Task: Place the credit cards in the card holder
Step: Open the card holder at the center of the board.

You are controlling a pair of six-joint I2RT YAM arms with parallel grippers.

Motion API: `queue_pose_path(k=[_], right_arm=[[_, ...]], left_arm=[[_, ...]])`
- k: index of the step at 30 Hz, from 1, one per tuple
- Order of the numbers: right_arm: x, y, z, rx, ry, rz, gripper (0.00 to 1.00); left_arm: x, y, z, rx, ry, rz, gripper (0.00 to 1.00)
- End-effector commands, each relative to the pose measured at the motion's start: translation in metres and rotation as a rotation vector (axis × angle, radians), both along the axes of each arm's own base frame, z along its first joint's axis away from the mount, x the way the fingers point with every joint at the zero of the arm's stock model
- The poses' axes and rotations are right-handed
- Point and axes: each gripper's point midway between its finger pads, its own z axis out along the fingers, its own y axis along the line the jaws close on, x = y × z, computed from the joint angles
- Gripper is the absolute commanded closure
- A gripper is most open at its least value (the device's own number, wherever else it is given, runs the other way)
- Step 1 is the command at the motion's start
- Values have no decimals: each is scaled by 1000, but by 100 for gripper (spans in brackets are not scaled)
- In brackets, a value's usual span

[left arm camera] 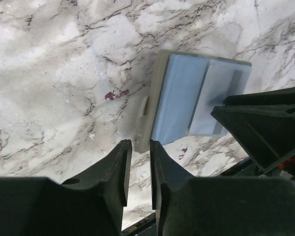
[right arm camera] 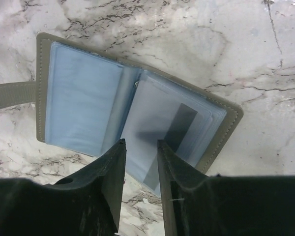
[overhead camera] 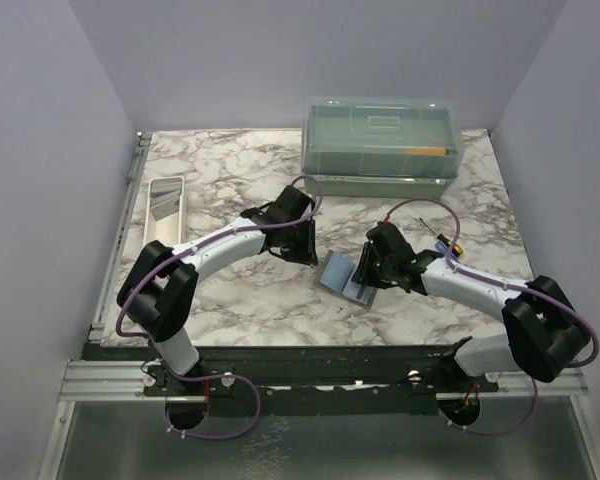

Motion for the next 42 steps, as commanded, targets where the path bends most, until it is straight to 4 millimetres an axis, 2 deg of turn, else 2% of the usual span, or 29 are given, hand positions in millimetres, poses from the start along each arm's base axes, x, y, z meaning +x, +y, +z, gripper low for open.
queue_pose_path(k=[1,5,8,11,13,16,21,28,32,42], right_arm=[[-19,-39,-23,-163,63,-55,64],[-15,-43,-15,-196,55,-49,64],[-12,-43,-4,-222,64,-39,49],[-14,-43,8,-245,78,-51,30],[-14,-45,12,-258,89,-71,22],[-15,-47,15,-262,100,-97,16],[-17,-45,6,-279,163,-144,16],[-12,-46,-7,-342,222,-183,16],[-11,-49,-8,-358,220,-196,17],[-9,-44,-8,-348,221,-174,16]], left_arm=[[8,-3,27,-27,-47,-3,68],[7,-8,53,-79,-81,-18,51],[6,-13,67,-121,-92,-36,42],[5,-16,70,-135,-87,-42,42],[4,-16,70,-139,-87,-47,40],[2,-15,75,-146,-98,-55,37],[-1,-8,84,-135,-150,-88,30],[-1,6,92,-58,-235,-122,26],[-4,8,90,8,-289,-137,25],[-5,8,84,14,-285,-137,25]])
